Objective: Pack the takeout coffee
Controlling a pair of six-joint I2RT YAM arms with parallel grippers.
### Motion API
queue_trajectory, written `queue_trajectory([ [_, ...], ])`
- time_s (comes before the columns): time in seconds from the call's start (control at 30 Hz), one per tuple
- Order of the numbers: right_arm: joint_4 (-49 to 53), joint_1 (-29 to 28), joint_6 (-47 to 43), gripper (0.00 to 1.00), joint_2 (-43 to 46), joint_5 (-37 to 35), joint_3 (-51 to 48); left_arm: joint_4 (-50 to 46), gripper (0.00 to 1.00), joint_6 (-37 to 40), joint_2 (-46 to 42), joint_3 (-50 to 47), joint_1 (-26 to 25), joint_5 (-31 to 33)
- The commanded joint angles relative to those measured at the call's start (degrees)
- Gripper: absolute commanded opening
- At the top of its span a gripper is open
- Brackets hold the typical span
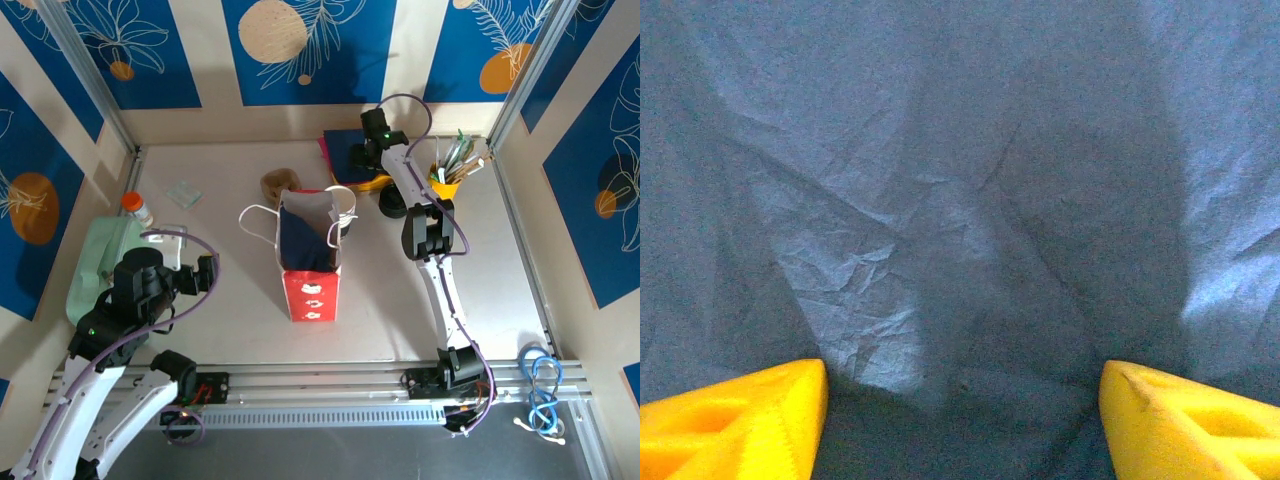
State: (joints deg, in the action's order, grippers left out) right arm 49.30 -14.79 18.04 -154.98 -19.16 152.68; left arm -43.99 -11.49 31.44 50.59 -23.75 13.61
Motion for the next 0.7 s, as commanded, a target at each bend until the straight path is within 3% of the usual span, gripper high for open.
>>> queue_trajectory([
  [0.0, 0.4, 0.4, 0.5, 0.65, -1.9, 1.7, 1.1, -0.1, 0.93, 0.8, -0.7, -0.3, 0.5, 0.7],
  [0.3, -0.6, 1.1, 2.9, 0.38, 1.6, 5.4, 1.7, -0.1, 0.93, 0.8, -1.0, -0.2, 0.4, 1.1],
  [0.67, -0.4, 2.6, 6.7, 0.23, 3.1, 10.2, 3.1, -0.1, 0.93, 0.7, -1.2, -0.3, 0.4, 0.9],
])
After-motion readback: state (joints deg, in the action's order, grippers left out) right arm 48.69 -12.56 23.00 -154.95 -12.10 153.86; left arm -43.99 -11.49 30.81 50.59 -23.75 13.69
